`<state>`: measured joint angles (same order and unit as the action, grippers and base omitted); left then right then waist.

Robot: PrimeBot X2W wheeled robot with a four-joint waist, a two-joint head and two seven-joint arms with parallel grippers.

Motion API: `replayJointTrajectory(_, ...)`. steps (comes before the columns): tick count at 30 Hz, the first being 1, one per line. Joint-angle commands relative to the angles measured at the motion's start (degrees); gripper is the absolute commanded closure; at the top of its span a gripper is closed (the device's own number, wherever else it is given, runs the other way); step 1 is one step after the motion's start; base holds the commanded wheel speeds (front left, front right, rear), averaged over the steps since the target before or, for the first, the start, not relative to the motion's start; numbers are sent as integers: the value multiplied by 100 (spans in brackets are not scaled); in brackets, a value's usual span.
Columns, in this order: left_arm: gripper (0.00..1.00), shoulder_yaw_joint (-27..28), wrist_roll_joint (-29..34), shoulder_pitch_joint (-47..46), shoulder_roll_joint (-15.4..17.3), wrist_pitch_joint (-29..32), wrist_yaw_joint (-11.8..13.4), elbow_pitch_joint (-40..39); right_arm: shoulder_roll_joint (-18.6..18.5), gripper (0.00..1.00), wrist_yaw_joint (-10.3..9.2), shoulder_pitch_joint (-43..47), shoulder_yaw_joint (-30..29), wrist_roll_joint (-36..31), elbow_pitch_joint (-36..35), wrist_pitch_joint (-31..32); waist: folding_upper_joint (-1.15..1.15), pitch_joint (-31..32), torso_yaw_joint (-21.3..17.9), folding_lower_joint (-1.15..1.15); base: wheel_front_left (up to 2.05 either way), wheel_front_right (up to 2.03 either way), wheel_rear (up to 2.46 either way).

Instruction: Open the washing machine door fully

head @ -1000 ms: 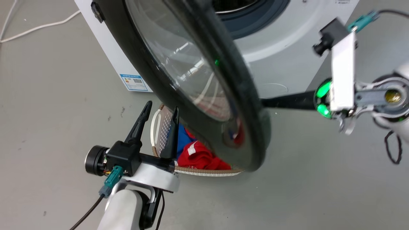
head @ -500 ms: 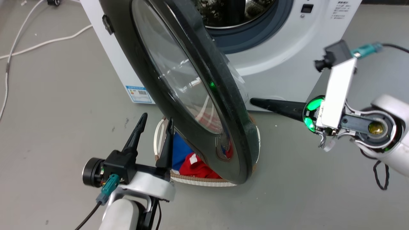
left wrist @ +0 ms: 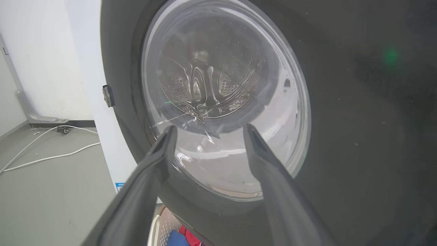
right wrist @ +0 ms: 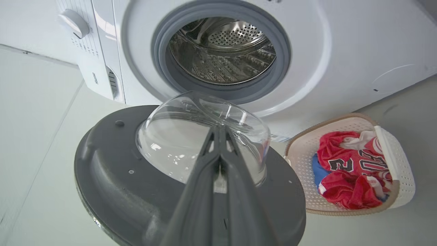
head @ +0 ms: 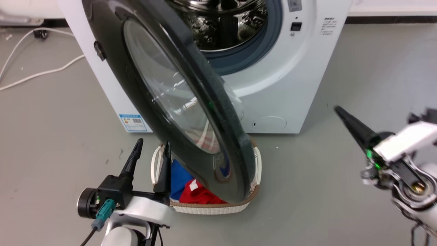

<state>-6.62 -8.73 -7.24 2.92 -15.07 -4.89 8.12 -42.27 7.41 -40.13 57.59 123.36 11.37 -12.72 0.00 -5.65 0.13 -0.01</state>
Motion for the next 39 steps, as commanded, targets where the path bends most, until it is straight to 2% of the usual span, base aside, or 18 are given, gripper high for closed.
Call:
replayJointTrajectory(1,0,25,25,30,-4,-15,-12,7,-49,100,14,108,-46,-37,-9,-39,0,50,-45,1,0,0,0)
replayJointTrajectory(2,0,75,43,78,-5,-15,-26,14,-73,100,14,479,-384,-40,-63,-168,0,103,-77,1,0,0,0)
replayJointTrajectory(4,0,118,54,124,-5,-15,-45,32,-164,100,14,808,-649,-416,-6,-235,0,152,-104,1,0,0,0)
replayJointTrajectory(5,0,149,64,138,-5,-15,-53,35,-139,86,14,966,-880,-596,74,-239,0,171,-120,1,0,0,0)
replayJointTrajectory(7,0,200,84,173,-5,-15,-52,47,-26,41,14,1313,-1425,-1249,361,-246,0,219,-147,1,0,0,0)
replayJointTrajectory(8,0,216,95,197,-6,-15,-63,53,128,12,14,1521,-1749,-1574,474,-238,0,241,-152,1,0,0,0)
replayJointTrajectory(9,0,232,102,221,-6,-15,-71,62,256,0,14,1732,-2088,-1968,598,-238,0,264,-153,1,0,0,0)
replayJointTrajectory(13,0,298,83,294,-5,-15,-79,72,874,0,14,2432,-3435,-3639,806,-240,0,344,-156,1,0,0,0)
replayJointTrajectory(14,0,298,83,294,-5,-15,-79,72,874,0,14,2432,-3435,-3639,806,-240,0,344,-156,1,0,0,0)
replayJointTrajectory(17,0,331,87,344,-3,-15,-87,81,1322,0,14,2877,-4327,-5084,695,-241,0,387,-147,1,0,0,0)
replayJointTrajectory(18,0,343,96,339,-4,-15,-90,86,1627,0,14,3110,-4814,-5961,494,-241,0,406,-140,1,0,0,0)
replayJointTrajectory(19,0,343,96,339,-4,-15,-90,86,1627,0,14,3110,-4814,-5961,494,-241,0,406,-140,1,0,0,0)
replayJointTrajectory(23,0,362,124,326,-6,-15,-92,86,2048,0,8,3448,-5676,-7752,-54,-243,0,413,-135,1,0,0,0)
replayJointTrajectory(27,0,380,156,279,-3,-15,-92,83,2464,0,8,3713,-6236,-9372,-681,-118,0,407,-114,1,0,0,0)
replayJointTrajectory(30,0,388,173,254,-3,-15,-92,77,2877,0,7,3944,-6390,-10166,-1149,233,0,397,-90,1,0,0,0)
replayJointTrajectory(33,0,402,200,236,-5,-15,-86,84,3191,0,7,4173,-6364,-10672,-1424,525,0,381,-80,1,0,0,0)
replayJointTrajectory(35,0,407,210,238,-5,-15,-81,107,3354,0,7,4286,-6305,-10832,-1437,605,0,374,-78,1,0,0,0)
replayJointTrajectory(39,0,410,253,253,-4,-15,-85,172,3458,0,7,4387,-6211,-11036,-1267,650,0,391,-75,1,0,0,0)
